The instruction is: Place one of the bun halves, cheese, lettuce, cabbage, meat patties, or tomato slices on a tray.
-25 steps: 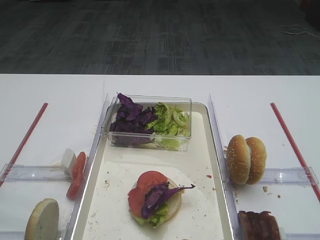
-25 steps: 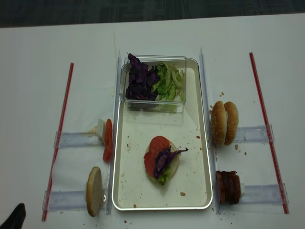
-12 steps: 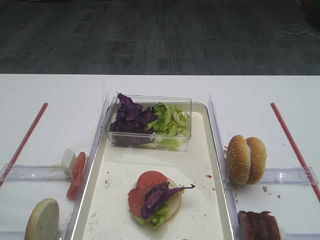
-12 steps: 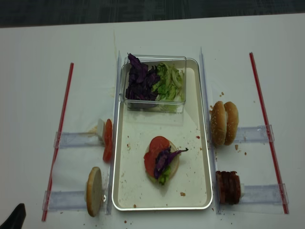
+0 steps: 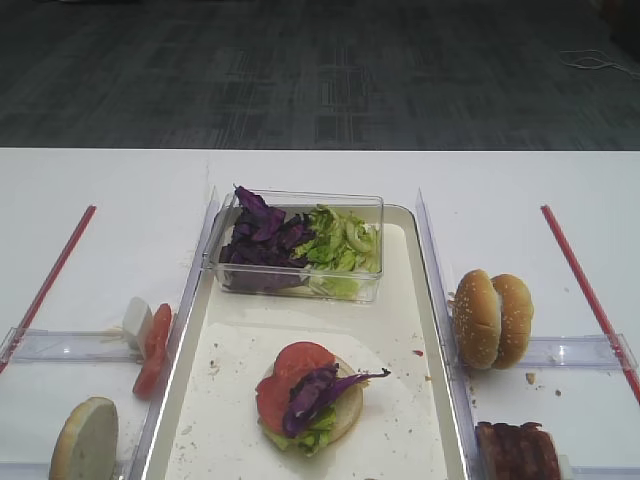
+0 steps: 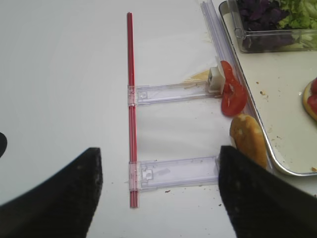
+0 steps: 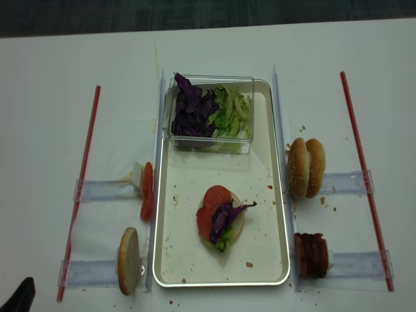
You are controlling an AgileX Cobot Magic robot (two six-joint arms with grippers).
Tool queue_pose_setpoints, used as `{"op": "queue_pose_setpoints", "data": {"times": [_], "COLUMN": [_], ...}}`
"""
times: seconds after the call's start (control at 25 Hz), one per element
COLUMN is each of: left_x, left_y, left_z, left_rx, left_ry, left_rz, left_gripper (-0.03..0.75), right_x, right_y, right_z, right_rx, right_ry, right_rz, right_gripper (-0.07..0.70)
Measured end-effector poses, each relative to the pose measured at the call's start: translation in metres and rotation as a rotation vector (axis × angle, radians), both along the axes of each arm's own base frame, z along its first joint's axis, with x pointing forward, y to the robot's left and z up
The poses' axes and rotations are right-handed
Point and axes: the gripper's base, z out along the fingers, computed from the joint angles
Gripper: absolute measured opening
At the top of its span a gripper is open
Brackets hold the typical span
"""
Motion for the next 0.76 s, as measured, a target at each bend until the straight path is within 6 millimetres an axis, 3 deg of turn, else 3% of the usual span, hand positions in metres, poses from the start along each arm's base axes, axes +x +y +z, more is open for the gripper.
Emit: {"op": "queue_pose_setpoints", "data": {"times": [0.76], "left_x": [0.0], "left_y": [0.0], "left_z": [0.0], "left_rx": [0.0], "left_ry": [0.0], "left_rz": [0.0], "left_gripper": [0.491], "right_x": [0.0], "right_y": [0.0], "right_z": [0.0], "right_rx": [0.0], "right_ry": [0.0], "right_rz": [0.0], "right_gripper": [0.626]}}
